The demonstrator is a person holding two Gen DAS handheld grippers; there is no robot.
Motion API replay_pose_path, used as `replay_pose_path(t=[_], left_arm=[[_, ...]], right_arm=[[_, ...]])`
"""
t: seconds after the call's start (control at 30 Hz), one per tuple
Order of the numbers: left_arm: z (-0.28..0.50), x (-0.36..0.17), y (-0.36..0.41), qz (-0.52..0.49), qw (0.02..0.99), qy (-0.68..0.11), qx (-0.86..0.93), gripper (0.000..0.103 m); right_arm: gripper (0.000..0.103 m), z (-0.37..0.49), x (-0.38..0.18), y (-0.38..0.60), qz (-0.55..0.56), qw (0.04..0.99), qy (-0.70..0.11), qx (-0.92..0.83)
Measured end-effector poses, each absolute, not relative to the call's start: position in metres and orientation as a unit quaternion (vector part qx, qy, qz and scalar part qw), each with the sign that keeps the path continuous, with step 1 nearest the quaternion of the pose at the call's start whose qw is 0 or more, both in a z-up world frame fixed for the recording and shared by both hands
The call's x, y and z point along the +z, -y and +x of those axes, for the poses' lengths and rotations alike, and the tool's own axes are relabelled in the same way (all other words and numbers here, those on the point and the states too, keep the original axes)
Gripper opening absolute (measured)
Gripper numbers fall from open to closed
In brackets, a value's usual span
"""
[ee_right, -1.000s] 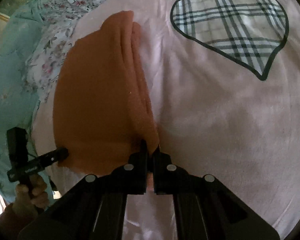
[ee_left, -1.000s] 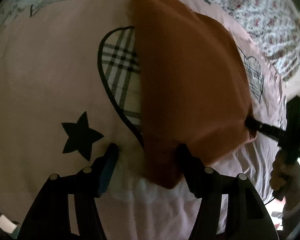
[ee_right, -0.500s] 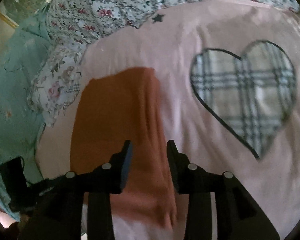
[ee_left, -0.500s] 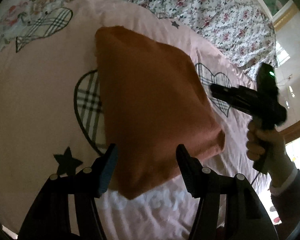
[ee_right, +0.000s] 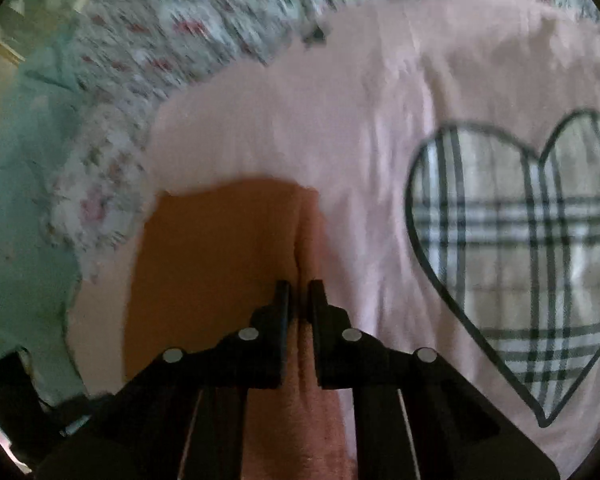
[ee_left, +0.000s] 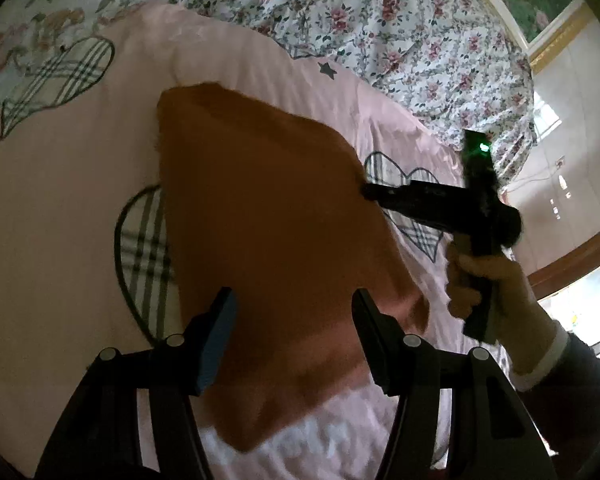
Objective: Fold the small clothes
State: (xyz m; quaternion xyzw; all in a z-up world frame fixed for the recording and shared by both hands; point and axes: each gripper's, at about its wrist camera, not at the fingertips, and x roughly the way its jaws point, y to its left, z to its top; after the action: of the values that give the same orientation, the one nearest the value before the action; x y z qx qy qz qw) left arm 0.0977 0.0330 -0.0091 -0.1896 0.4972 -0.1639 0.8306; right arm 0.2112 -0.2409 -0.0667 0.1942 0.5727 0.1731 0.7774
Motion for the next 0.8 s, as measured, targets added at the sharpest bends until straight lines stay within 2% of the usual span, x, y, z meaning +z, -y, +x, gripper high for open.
replay_pose_path(t=[0.03,0.13,0.2,0.3,0.33,0.37,0.4,0.47,0.6,0.63,0.8], left_arm=[[0.103,-0.009,-0.033,-0.187,0.832,-0.496,-0.161,0.059],[0.115,-0.011,-0.035,-0.192,0.834,-0.492,-0.159,0.059],[0.125,-0.018,-0.035,-0.194,0.831,-0.496,-0.161,0.059],[0.138,-0.039,-0.029,-0.185,0.817,-0.524,-0.153,0.059],[0.142,-0.048,-0.026,-0.179,0.811,-0.537,-0.150,0.057],[0.143,-0.054,-0.024,-0.175,0.808,-0.543,-0.146,0.057],[0.143,-0.058,-0.022,-0.170,0.810,-0.542,-0.146,0.057],[0.143,-0.056,-0.018,-0.157,0.815,-0.540,-0.142,0.057],[0.135,-0.045,-0.018,-0.172,0.816,-0.531,-0.148,0.058],[0.130,-0.041,-0.019,-0.180,0.816,-0.528,-0.154,0.058],[0.088,-0.028,-0.020,-0.204,0.810,-0.515,-0.191,0.058]], right_arm=[[0.031,0.208,-0.058,0.242,0.187,0.792,-0.559,0.160],[0.031,0.196,-0.020,0.233,0.181,0.833,-0.492,0.178],[0.031,0.196,-0.018,0.215,0.179,0.814,-0.505,0.225],[0.031,0.204,-0.046,0.191,0.156,0.780,-0.558,0.235],[0.023,0.207,-0.061,0.192,0.141,0.781,-0.573,0.206],[0.009,0.208,-0.070,0.198,0.152,0.779,-0.577,0.195],[0.000,0.210,-0.078,0.207,0.174,0.777,-0.576,0.184],[0.000,0.212,-0.084,0.219,0.207,0.771,-0.573,0.183],[0.000,0.207,-0.069,0.216,0.176,0.782,-0.569,0.184],[0.004,0.205,-0.066,0.214,0.178,0.783,-0.567,0.185],[0.005,0.166,-0.040,0.221,0.183,0.784,-0.554,0.214]])
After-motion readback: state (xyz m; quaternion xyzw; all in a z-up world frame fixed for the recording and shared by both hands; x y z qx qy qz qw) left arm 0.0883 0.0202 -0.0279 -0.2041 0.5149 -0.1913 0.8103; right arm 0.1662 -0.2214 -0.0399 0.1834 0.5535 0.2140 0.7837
